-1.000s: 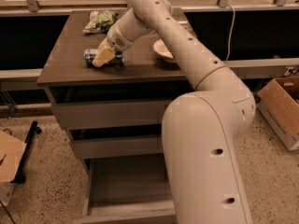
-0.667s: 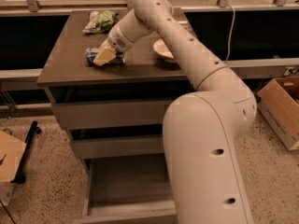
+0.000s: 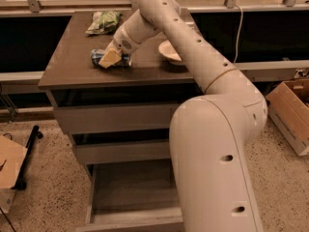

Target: Place redbull can into bottom drawer

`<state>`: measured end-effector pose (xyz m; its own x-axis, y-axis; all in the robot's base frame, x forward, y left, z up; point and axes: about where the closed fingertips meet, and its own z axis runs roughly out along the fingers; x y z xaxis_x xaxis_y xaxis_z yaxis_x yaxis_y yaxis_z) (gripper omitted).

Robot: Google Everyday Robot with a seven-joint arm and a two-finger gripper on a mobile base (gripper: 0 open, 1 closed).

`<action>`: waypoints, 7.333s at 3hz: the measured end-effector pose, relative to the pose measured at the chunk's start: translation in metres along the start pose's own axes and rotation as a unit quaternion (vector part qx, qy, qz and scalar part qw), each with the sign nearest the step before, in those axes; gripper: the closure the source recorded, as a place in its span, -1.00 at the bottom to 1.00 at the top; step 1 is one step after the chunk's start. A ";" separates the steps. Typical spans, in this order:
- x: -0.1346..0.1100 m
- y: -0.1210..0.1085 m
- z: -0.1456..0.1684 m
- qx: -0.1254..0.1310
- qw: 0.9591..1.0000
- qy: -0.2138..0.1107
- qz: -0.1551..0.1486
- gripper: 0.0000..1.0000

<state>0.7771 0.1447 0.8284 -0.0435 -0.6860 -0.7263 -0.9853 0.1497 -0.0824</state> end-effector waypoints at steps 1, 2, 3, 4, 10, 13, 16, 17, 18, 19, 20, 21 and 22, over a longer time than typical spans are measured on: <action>0.000 0.000 0.000 0.000 1.000 0.000 0.000 1.00; -0.001 0.000 -0.001 0.000 1.000 0.000 0.000 1.00; -0.001 0.000 -0.001 0.000 1.000 0.000 0.000 0.63; -0.001 0.000 -0.001 0.000 1.000 0.000 0.000 0.18; -0.007 0.017 -0.029 0.037 0.999 0.019 0.000 -0.63; 0.001 0.023 -0.023 0.029 0.999 0.021 0.008 0.77; -0.027 0.081 -0.108 0.081 0.995 0.051 -0.020 1.00; -0.015 0.130 -0.131 0.064 0.995 0.069 -0.046 1.00; 0.019 0.167 -0.134 0.034 0.996 0.068 -0.055 1.00; 0.066 0.184 -0.125 0.008 0.999 0.020 -0.042 1.00; 0.107 0.180 -0.111 -0.010 1.000 -0.015 -0.022 1.00; 0.177 0.175 -0.085 -0.030 0.998 -0.060 0.023 1.00; 0.232 0.187 -0.073 -0.030 0.994 -0.079 0.069 1.00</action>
Offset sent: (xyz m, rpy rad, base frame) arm -0.2081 -0.1748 0.1347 -0.2243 -0.1321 -0.1278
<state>0.5708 -0.0379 0.6943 -0.1581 -0.5407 -0.8262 -0.9800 0.1886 0.0641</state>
